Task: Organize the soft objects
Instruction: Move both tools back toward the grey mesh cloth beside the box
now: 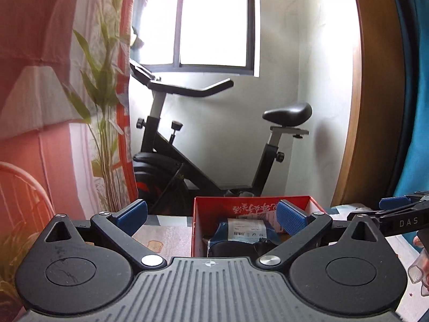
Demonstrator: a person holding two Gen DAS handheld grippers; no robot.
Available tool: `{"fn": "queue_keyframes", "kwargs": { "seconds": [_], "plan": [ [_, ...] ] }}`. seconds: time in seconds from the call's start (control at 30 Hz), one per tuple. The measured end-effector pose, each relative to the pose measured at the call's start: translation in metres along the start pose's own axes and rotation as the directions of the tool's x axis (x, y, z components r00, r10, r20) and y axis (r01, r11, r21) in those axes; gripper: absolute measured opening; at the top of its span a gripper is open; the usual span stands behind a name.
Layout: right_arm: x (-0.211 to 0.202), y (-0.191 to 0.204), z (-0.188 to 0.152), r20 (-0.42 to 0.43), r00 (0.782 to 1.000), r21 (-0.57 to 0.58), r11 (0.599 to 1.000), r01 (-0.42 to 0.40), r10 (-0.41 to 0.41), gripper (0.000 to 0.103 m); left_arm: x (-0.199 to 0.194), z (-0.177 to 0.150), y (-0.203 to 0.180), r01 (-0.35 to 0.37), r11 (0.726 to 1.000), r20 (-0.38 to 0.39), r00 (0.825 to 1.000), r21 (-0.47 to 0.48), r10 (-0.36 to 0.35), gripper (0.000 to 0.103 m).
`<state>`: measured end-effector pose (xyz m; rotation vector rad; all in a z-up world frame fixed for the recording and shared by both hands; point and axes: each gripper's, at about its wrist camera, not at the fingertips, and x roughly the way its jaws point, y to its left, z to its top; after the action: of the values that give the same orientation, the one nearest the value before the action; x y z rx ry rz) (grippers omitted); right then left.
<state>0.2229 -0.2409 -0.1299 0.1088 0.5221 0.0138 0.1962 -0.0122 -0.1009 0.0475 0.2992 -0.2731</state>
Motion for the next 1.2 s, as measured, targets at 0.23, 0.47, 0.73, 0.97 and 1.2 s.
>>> {"fn": "queue_keyframes", "kwargs": {
  "seconds": [0.23,0.47,0.73,0.97,1.2],
  "plan": [
    [-0.038,-0.003,-0.016,0.076,0.997,0.02,1.0,-0.023,0.021,0.103,-0.03,-0.009,-0.007,-0.019,1.0,0.038,0.999,0.002,0.019,0.103],
    [-0.057,-0.004,-0.043,0.109,0.994,0.033,0.999,-0.019,0.015,0.103,-0.04,-0.038,-0.01,-0.008,1.0,0.014,1.0,-0.006,0.008,0.103],
    [-0.061,-0.01,-0.082,0.121,0.993,0.039,0.999,-0.007,0.002,0.103,-0.038,-0.08,-0.003,-0.004,0.999,-0.044,0.999,-0.047,0.002,0.103],
    [-0.046,-0.014,-0.126,0.072,0.997,0.042,0.999,0.029,-0.032,0.103,-0.023,-0.109,0.005,-0.007,0.998,-0.137,0.991,-0.067,-0.002,0.103],
    [-0.021,-0.009,-0.165,0.007,0.999,0.014,0.999,0.045,-0.045,0.102,-0.01,-0.126,0.012,-0.027,0.995,-0.193,0.981,-0.097,0.008,0.103]
  ]
}}
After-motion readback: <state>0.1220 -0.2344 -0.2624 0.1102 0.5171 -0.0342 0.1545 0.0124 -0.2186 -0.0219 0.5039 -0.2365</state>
